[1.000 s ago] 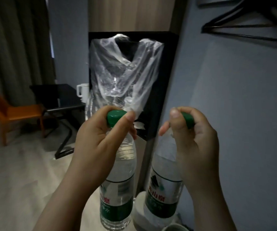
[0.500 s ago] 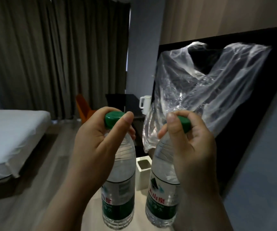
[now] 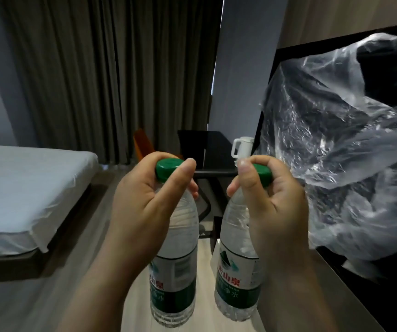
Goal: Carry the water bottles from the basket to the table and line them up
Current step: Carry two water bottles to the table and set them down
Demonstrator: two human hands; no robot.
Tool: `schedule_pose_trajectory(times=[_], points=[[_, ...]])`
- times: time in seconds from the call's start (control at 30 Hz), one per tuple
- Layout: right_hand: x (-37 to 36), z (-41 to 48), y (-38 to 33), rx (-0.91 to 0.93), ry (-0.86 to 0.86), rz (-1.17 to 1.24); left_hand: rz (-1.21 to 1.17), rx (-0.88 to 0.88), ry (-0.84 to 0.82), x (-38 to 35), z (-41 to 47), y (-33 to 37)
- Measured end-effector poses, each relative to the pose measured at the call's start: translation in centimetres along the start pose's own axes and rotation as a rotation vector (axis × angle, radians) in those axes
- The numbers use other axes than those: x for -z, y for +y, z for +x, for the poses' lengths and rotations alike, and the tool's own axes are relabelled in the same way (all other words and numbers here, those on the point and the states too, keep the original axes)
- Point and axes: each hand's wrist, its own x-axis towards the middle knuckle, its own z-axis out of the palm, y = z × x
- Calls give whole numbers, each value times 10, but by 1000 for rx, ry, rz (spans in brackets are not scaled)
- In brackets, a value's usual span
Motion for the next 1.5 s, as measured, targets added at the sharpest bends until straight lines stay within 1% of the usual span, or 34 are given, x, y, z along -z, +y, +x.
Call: schedule_pose_trajectory(times=[0.13,0.27,0.37,0.5,0.7,0.83,1.0,1.23,1.37,1.5], points=[[-53,52,30,3,0,-5,-30,7,17,17,65,-45],[-98,92,63,12,63,11,-13,-19,14,29,118,-90],[-125,116,88,-17,46,29,12,-1,37,31,148,-125],[-158,151,126,-41,40,16,-7,34,27,29,190,-171],[-208,213,195,-38,11,55,-14,22,30,21,263,-237],[-241,268,239,-33,13,87,4,24,47,14,323,-279],[-277,328,291,-20,-4,120,48,6,107,7,385,-334],[-337,390,359,-75,-42,101,40,45,99,7,461,-413],[-379,424,399,-101,-17,71,-8,55,71,12,513,-464],[-428,464,431,-120,45,35,-21,22,29,24,572,-513]])
